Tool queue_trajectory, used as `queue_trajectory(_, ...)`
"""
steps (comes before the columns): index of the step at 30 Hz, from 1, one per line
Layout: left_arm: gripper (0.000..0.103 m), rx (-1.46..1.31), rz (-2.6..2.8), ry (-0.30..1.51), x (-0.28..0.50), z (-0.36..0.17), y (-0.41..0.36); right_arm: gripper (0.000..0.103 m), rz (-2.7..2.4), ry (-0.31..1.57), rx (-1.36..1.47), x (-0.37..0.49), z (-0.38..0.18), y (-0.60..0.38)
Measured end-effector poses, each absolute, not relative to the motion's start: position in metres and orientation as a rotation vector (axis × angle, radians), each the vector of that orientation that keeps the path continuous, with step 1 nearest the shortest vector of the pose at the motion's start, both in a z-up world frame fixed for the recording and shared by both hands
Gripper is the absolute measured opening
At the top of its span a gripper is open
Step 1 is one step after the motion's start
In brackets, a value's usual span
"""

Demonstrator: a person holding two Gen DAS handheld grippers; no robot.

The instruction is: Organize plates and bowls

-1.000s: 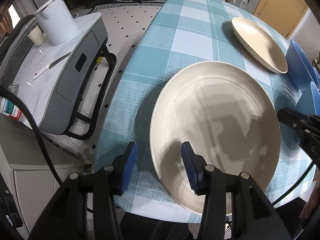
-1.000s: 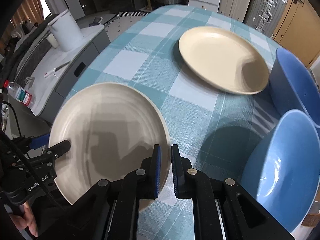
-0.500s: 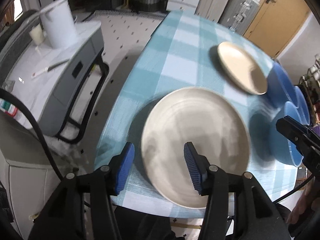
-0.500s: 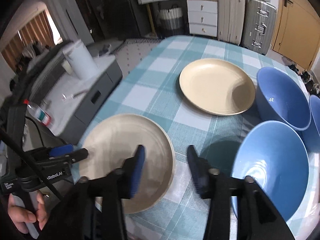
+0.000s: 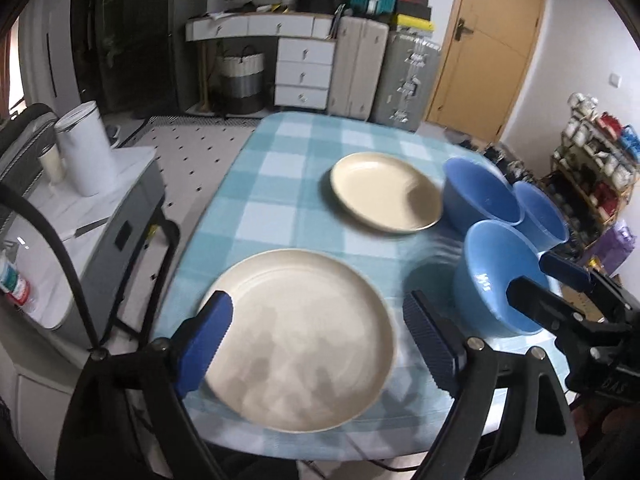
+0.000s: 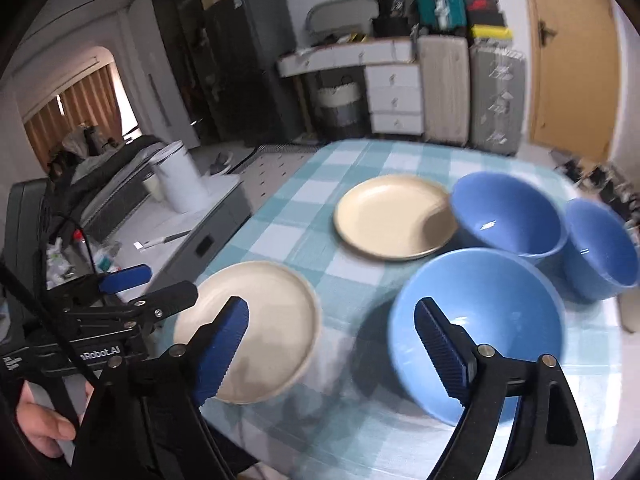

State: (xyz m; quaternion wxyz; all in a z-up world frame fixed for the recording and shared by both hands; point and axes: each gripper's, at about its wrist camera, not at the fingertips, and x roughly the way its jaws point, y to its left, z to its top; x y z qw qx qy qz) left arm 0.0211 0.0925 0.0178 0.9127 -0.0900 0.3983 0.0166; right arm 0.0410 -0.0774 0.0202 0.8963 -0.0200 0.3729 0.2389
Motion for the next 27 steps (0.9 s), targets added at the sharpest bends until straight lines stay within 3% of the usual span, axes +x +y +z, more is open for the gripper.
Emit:
queue_trajectory(2, 0.091, -0.186, 0.031, 0.789, 0.019, 0.018, 0.087, 0.090, 0.478, 0.734, -0.026, 0.034, 0.023, -0.088)
queue_trajectory(5, 0.092, -0.152, 0.063, 0.710, 0.012, 0.014, 0.081, 0.102, 0.452, 0.635, 0.008, 0.018, 0.028, -0.110)
queue_trajectory(16, 0.097, -0.081, 0.062, 0.634, 0.014, -0.003, 0.053, 0.102, 0.288, 0.363, -0.004, -0.024, 0.012, -0.160)
queue_trajectory(27, 0.098, -0.149, 0.097, 0.575, 0.013, 0.002, 0.060, 0.103, 0.254, 0.294, 0.014, -0.040, 0.021, -0.163)
